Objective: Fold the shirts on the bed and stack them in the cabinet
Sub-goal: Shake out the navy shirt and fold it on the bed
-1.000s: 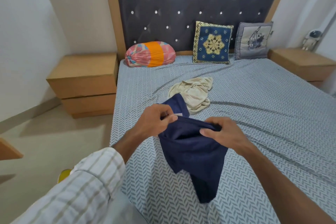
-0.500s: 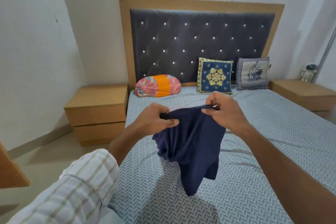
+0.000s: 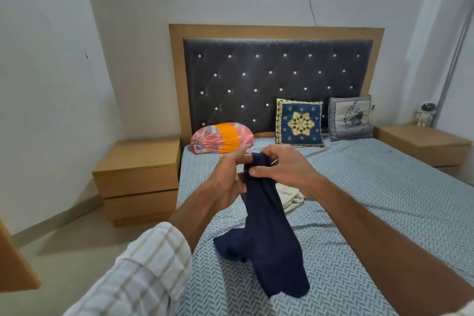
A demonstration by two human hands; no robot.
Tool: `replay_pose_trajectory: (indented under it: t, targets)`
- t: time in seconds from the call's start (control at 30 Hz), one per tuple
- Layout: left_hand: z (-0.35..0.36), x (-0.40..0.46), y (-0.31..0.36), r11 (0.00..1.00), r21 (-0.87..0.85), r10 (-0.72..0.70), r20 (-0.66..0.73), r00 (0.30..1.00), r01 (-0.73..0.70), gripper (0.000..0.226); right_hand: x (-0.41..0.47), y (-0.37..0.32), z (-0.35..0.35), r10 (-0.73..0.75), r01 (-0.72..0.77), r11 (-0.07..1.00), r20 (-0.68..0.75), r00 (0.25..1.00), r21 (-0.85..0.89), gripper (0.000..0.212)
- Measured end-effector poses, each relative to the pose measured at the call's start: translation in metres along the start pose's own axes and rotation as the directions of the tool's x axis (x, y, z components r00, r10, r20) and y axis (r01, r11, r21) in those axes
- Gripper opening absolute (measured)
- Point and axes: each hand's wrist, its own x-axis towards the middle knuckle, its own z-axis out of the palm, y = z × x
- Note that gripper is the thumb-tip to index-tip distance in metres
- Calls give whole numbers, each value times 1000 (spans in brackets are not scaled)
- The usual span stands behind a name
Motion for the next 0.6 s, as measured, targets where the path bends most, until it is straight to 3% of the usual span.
replay_pose_trajectory:
  t: [0.1, 0.23, 0.4, 0.5, 0.57, 0.6]
  targets:
    - [-1, -2, 0, 994, 83, 60, 58, 997, -64, 34, 3, 0, -5, 69, -78, 986, 65, 996, 147, 9]
    - [-10, 0, 2, 915, 323, 257, -8, 966, -240, 14, 2, 0, -18, 139, -181, 925, 147, 979, 335, 24]
    - [-15, 6, -3, 607, 719, 415, 74, 907, -337, 11, 2, 3, -26, 226, -256, 877, 123, 966, 407, 29]
    - [-8, 9, 1, 363, 859, 580, 94, 809, -360, 7, 0, 4, -27, 223, -257, 904, 136, 965, 342, 32]
    - [-1, 7, 9, 291, 875, 651, 116, 751, -387, 9, 1, 5, -27, 173, -210, 908, 131, 976, 363, 41]
    - [1, 7, 14, 307, 862, 663, 111, 740, -404, 10, 1, 4, -28, 154, -191, 887, 120, 981, 421, 42]
